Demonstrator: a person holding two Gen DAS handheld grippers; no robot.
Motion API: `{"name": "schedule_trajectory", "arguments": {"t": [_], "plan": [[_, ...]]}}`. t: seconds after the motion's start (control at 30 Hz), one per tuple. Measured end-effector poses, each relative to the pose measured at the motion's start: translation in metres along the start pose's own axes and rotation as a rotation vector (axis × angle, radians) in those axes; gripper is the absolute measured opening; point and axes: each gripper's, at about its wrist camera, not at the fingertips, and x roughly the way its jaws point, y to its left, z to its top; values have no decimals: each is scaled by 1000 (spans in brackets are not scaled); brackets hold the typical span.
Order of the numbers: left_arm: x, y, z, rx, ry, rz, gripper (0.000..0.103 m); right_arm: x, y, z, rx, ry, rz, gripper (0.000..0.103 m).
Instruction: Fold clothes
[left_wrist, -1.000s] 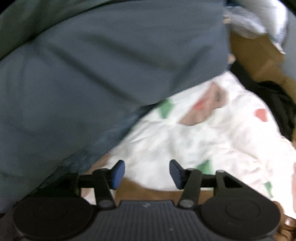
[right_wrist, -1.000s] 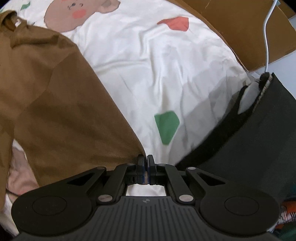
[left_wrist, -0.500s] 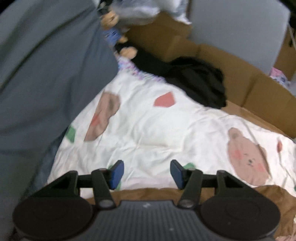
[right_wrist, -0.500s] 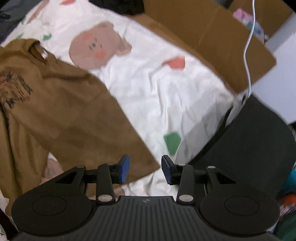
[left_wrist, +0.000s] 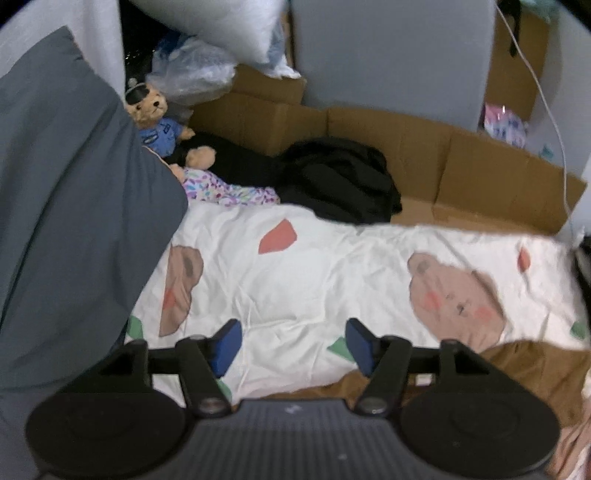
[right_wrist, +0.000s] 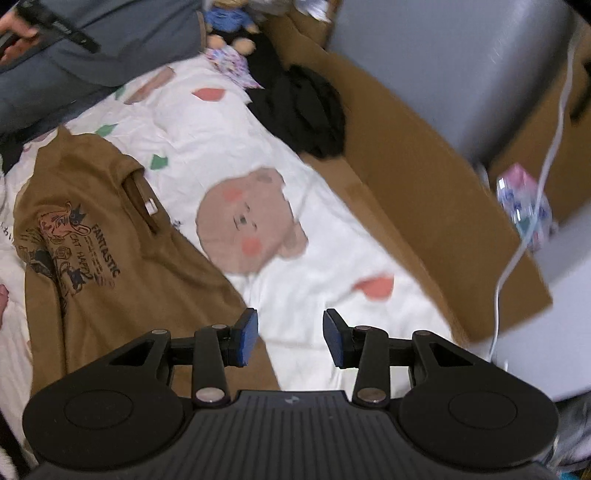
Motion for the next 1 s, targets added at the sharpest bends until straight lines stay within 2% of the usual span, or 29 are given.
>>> {"name": "schedule_trajectory", "arguments": {"t": [0.1,0.23,0.4,0.53,0.67,0.77,0.87,1.0], "plan": [[21,-5,-18,68,23,-23,64,18,12,7,-18,9,17,44],[43,-1,-41,66,18,-87,62,33,22,-2,-28,-29,79,44],[73,-2,-62,114,51,-78,62,61,35,-15,-56,-40,164,44],[95,11,-77,204,109,-60,62,89,39,-20,-48,3,195,44],[117,33,-88,192,149,-33,61,115,40,-23,-52,34,213,44],[132,49,-95,144,126,-28,55,132,36,-26,-37,59,218,44],[142,59,-100,110,100,-16,55,145,28,-30,-17,71,211,44],[159,63,-108,85,122,-22,54,160,13,-34,45,66,198,44]]}}
